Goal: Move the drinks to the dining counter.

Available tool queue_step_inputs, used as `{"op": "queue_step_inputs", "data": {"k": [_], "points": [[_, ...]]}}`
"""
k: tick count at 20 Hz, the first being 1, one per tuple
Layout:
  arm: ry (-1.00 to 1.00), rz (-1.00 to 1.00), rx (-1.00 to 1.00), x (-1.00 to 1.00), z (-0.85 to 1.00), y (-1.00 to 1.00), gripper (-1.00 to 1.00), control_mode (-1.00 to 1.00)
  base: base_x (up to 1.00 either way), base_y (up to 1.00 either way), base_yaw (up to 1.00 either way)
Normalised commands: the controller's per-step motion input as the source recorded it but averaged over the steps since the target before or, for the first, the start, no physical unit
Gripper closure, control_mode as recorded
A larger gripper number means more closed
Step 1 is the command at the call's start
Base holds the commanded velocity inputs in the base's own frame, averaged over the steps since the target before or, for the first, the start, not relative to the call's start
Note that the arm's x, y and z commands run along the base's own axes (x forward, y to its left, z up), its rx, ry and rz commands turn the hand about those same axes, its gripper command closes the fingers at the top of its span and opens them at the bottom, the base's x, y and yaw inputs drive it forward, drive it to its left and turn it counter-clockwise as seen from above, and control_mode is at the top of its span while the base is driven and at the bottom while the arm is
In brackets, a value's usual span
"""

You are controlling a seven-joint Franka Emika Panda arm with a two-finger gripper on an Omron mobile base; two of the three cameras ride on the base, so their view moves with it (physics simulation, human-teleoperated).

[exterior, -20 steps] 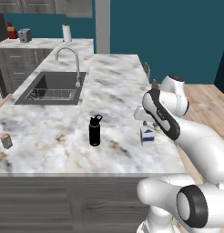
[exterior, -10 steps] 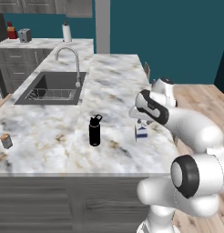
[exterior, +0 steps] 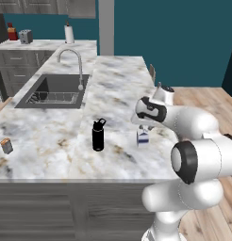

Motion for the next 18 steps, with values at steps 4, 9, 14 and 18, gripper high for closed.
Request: {"op": "queue_step_inputs", "data": {"k": [4,9,14,18], "points": [[-0.04,0.0,0.01,0.22,-0.34,0.0,1.0,-1.0,0.0,0.0,0.0],[-0.04,0.0,0.01,0.14,-0.29,0.0,1.0,-1.0,0.0,0.0,0.0],[0.0,0.0,0.01,0.03,-0.22,0.0,1.0,-1.0,0.0,0.0,0.0],[-0.01,0.01,0.0,0.01,-0.19,0.0,1.0,-1.0,0.0,0.0,0.0]]}}
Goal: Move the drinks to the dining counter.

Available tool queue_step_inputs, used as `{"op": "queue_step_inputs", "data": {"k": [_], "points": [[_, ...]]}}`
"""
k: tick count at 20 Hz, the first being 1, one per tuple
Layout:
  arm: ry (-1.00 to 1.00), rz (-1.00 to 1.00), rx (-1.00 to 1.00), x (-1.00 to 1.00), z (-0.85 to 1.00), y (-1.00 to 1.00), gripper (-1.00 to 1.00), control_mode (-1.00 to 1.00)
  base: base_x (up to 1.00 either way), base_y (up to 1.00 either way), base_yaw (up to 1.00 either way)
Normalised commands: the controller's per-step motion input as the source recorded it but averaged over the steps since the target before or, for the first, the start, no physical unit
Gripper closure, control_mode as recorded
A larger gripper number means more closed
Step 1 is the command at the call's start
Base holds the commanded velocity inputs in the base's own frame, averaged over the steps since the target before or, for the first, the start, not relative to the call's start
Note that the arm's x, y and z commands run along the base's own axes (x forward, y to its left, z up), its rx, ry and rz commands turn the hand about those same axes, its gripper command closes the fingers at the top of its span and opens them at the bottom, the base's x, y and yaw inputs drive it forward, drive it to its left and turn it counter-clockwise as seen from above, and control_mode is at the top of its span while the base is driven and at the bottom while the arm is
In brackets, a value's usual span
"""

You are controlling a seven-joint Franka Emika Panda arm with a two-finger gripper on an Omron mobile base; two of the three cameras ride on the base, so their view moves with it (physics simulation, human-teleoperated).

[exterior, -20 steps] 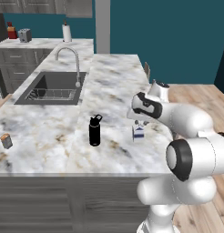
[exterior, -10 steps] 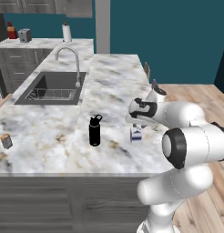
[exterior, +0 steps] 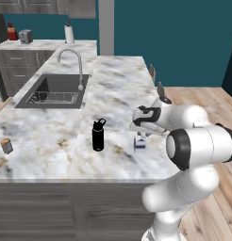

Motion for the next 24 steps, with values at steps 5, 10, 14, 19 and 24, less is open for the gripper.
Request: {"op": "queue_step_inputs", "data": {"k": [5,10,14,19,24], "points": [[-0.01,0.01,0.0,0.0,-0.19,0.0,1.0,-1.0,0.0,0.0,0.0],[0.0,0.0,0.0,0.0,-0.13,0.0,1.0,-1.0,0.0,0.0,0.0],[0.0,0.0,0.0,0.0,-0.22,0.0,1.0,-1.0,0.0,0.0,0.0],[0.0,0.0,0.0,0.0,-0.04,0.0,-1.0,-1.0,0.0,0.0,0.0],[0.0,0.0,0.0,0.0,0.0,0.0,-1.0,-1.0,0.0,0.0,0.0]]}}
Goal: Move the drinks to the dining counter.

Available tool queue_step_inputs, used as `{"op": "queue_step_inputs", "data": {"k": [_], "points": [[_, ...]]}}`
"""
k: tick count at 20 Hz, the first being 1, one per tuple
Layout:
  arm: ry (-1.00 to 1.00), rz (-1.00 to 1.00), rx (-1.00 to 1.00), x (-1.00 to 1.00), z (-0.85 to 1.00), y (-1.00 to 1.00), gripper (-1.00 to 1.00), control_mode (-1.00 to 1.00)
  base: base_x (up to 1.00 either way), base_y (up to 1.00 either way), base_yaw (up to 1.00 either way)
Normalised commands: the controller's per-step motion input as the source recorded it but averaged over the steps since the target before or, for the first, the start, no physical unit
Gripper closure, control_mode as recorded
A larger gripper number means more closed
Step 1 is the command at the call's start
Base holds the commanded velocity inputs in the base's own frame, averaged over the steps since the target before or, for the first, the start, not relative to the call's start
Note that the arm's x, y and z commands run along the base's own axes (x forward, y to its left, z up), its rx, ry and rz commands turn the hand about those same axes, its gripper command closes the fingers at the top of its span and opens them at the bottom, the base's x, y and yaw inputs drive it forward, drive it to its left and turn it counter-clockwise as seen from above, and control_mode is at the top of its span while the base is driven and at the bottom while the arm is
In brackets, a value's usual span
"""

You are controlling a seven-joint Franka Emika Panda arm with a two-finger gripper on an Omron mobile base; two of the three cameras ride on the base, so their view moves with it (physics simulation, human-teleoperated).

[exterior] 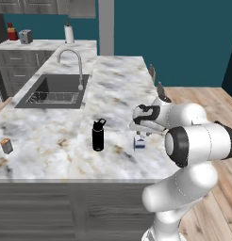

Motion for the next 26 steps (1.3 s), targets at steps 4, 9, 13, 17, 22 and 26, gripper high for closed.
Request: {"op": "queue_step_inputs", "data": {"k": [4,9,13,17,22,26], "points": [[0.0,0.0,0.0,0.0,0.03,0.0,-1.0,-1.0,0.0,0.0,0.0],[0.0,0.0,0.0,0.0,0.35,-0.07,-1.0,-1.0,0.0,0.0,0.0],[0.0,0.01,0.0,-0.08,0.52,-0.15,-1.0,-1.0,0.0,0.0,0.0],[0.0,0.02,0.0,-0.29,0.6,-0.01,-1.0,-1.0,0.0,0.0,0.0],[0.0,0.0,-0.04,-0.61,0.55,0.0,-1.0,-1.0,0.0,0.0,0.0],[0.0,0.0,-0.11,-0.8,0.39,0.0,-1.0,-1.0,0.0,0.0,0.0]]}}
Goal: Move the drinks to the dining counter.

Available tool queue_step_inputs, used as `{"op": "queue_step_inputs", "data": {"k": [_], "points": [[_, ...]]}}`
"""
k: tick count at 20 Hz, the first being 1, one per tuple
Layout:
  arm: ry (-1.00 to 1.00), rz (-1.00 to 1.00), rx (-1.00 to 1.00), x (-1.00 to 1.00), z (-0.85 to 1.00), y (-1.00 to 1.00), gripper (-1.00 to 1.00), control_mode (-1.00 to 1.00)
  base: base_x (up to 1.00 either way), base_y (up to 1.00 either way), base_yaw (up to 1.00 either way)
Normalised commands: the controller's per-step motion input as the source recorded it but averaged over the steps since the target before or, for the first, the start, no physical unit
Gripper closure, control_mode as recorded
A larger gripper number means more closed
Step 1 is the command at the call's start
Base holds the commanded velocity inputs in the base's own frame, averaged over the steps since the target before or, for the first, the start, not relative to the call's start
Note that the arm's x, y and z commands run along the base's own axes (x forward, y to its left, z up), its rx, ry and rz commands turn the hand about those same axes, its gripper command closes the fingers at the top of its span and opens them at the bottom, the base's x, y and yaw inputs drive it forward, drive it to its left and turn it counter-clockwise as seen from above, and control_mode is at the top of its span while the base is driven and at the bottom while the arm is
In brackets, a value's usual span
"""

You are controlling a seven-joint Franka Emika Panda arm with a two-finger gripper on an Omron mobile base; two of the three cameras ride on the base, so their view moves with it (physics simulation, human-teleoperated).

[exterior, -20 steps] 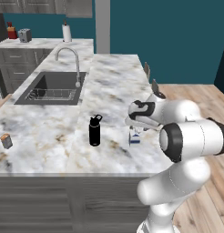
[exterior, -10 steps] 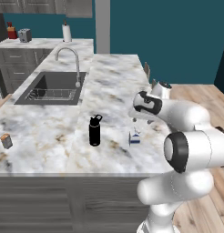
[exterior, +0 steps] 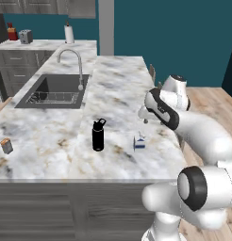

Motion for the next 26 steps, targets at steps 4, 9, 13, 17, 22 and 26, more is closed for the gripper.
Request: {"op": "queue_step_inputs", "data": {"k": [4,9,13,17,22,26], "points": [[0.0,0.0,-0.11,-0.81,0.27,0.0,-1.0,-1.0,0.0,0.0,0.0],[0.0,0.0,-0.07,-0.83,0.2,0.0,-1.0,-1.0,0.0,0.0,0.0],[0.0,0.0,-0.01,-0.6,0.31,0.06,-1.0,-1.0,0.0,0.0,0.0],[0.0,0.0,-0.01,-0.44,0.38,0.2,-1.0,-1.0,0.0,0.0,0.0],[0.0,0.0,-0.04,-0.43,0.41,0.19,-1.0,-1.0,0.0,0.0,0.0],[0.0,0.0,-0.02,-0.32,0.33,0.06,-1.0,-1.0,0.0,0.0,0.0]]}}
